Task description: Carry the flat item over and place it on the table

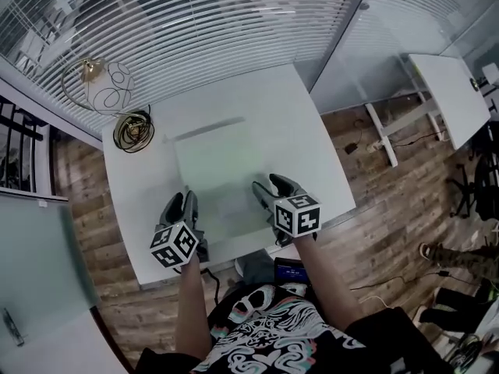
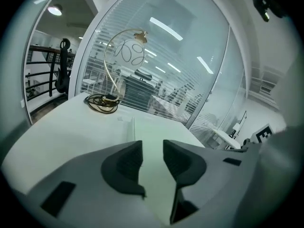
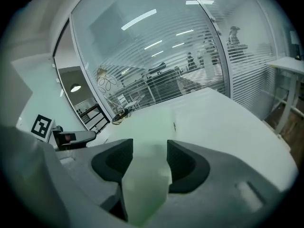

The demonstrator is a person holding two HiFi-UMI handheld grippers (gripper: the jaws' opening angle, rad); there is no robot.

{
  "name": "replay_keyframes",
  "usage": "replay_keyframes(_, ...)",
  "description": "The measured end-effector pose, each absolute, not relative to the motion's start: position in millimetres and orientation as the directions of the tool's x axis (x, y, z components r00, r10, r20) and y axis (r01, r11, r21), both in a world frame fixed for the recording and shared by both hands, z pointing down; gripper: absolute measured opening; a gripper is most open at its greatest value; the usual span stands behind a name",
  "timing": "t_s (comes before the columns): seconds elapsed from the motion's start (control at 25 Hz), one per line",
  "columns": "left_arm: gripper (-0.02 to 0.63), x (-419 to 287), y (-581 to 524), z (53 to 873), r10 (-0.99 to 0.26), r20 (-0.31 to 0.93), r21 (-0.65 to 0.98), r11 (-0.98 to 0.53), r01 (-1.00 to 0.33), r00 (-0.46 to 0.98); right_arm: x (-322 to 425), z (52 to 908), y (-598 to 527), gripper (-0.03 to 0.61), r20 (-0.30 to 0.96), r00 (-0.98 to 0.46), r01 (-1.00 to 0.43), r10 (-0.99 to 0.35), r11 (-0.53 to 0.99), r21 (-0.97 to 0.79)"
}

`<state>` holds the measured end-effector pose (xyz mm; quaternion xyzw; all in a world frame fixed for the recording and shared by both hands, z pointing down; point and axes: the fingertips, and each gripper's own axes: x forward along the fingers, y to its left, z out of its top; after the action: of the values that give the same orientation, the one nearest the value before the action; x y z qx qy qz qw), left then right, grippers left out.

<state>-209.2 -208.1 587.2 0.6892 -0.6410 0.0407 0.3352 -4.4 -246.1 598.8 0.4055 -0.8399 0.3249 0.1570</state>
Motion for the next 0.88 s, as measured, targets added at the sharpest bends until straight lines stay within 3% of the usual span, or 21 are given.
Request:
replay_keyframes(0.08, 0.052, -209, -205, 576, -0.875, 0.452, 0.406, 0.03, -0.913, 0.172, -2, 592, -245, 0.172, 0.515, -0.611, -0.792, -0.601, 0.46, -0.402)
replay_keyframes(0.28, 0.023, -210, -198, 562, -0.887, 0.421, 0.419, 0.005, -0.908, 0.189, -5, 577, -233, 0.006, 0.481, -0.622, -0.78, -0.618, 0.435, -0.45)
replay_keyframes(0.48, 0.008, -209, -194, 544, -0.895, 0.396, 0.43, -0.019, -0.903, 0.207, -12, 562, -223, 0.006, 0.473, -0.619, -0.785, -0.627, 0.475, -0.397)
replay_keyframes(0.88, 0.008, -206, -173, 507, -0.926, 0.339, 0.345, -0.044, -0.938, 0.168, 7, 513, -213, 0.006, 0.362, -0.525, -0.851, -0.77, 0.464, -0.247)
